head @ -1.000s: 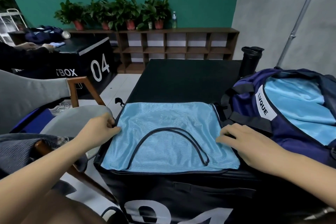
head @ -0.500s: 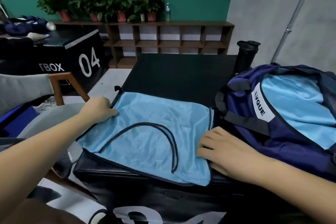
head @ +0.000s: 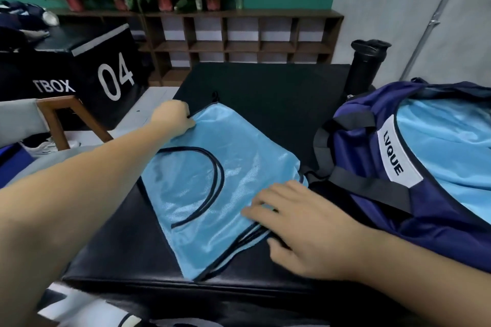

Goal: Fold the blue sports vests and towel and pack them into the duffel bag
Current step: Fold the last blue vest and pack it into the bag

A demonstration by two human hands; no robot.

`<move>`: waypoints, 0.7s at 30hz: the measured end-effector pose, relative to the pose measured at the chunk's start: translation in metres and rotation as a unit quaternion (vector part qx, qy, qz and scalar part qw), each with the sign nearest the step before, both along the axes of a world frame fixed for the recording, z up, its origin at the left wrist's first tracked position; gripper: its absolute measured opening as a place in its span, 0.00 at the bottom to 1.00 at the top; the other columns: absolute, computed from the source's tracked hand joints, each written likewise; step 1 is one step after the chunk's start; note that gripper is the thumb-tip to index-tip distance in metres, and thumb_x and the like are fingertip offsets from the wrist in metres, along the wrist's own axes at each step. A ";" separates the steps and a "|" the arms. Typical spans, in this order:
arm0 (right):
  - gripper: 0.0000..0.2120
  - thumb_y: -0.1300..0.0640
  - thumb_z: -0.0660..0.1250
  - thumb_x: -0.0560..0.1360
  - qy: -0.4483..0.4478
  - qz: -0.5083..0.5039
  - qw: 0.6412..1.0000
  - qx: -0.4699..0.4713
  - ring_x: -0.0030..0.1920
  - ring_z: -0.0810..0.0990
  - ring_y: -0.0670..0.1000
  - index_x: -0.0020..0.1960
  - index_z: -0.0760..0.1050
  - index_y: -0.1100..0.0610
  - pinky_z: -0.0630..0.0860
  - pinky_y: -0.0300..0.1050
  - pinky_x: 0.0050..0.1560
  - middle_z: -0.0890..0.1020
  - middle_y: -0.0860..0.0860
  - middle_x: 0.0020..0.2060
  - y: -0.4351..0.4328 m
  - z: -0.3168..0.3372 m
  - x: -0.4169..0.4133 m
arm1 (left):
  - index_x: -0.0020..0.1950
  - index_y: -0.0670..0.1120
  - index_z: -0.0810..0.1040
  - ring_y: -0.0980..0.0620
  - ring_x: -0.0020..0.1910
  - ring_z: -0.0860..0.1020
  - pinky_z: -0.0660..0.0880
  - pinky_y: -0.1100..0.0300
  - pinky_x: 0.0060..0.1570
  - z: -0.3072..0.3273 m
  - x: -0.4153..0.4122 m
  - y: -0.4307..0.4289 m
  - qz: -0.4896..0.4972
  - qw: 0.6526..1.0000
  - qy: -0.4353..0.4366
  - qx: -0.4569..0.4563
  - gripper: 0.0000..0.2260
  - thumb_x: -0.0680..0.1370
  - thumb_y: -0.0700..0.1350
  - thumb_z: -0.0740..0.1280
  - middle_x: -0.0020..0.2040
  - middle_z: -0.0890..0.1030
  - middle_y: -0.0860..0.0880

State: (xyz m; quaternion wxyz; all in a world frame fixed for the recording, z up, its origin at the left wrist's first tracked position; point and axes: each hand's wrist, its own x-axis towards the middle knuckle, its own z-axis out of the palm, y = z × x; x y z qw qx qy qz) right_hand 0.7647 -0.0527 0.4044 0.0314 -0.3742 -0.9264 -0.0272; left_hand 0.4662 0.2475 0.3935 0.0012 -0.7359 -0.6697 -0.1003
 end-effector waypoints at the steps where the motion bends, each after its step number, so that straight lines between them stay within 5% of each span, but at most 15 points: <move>1: 0.26 0.49 0.62 0.77 -0.012 -0.029 0.999 0.002 0.63 0.74 0.53 0.74 0.70 0.50 0.70 0.52 0.67 0.74 0.48 0.64 0.006 0.003 0.007 | 0.46 0.42 0.80 0.43 0.38 0.78 0.76 0.48 0.35 -0.002 0.004 0.008 -0.001 1.000 0.001 0.003 0.10 0.77 0.48 0.72 0.39 0.81 0.43; 7: 0.20 0.42 0.56 0.76 -0.082 -0.114 0.990 -0.009 0.56 0.76 0.54 0.64 0.71 0.49 0.68 0.53 0.68 0.74 0.47 0.54 0.031 0.001 0.029 | 0.46 0.44 0.78 0.43 0.41 0.77 0.76 0.50 0.38 -0.014 0.023 0.046 0.002 0.999 -0.021 0.028 0.08 0.77 0.48 0.72 0.41 0.79 0.45; 12: 0.09 0.54 0.68 0.72 -0.087 -0.127 0.986 0.070 0.42 0.75 0.56 0.50 0.71 0.52 0.73 0.57 0.62 0.73 0.49 0.42 0.041 -0.015 0.024 | 0.48 0.45 0.78 0.40 0.49 0.77 0.77 0.45 0.50 -0.019 0.039 0.060 0.003 0.999 -0.029 0.036 0.06 0.76 0.47 0.71 0.48 0.77 0.45; 15: 0.11 0.58 0.71 0.71 -0.099 -0.100 0.985 0.096 0.40 0.74 0.56 0.48 0.70 0.53 0.73 0.56 0.59 0.72 0.50 0.40 0.041 -0.018 0.014 | 0.51 0.46 0.79 0.39 0.52 0.77 0.76 0.43 0.56 -0.019 0.047 0.063 0.006 0.999 -0.033 0.031 0.07 0.77 0.47 0.71 0.52 0.76 0.44; 21: 0.10 0.47 0.65 0.75 -0.043 -0.003 0.999 0.029 0.44 0.72 0.54 0.50 0.68 0.51 0.72 0.53 0.53 0.72 0.49 0.43 0.021 -0.008 -0.014 | 0.58 0.50 0.78 0.40 0.58 0.75 0.69 0.43 0.63 -0.020 0.057 0.054 -0.042 0.998 -0.040 0.029 0.09 0.79 0.49 0.70 0.55 0.76 0.47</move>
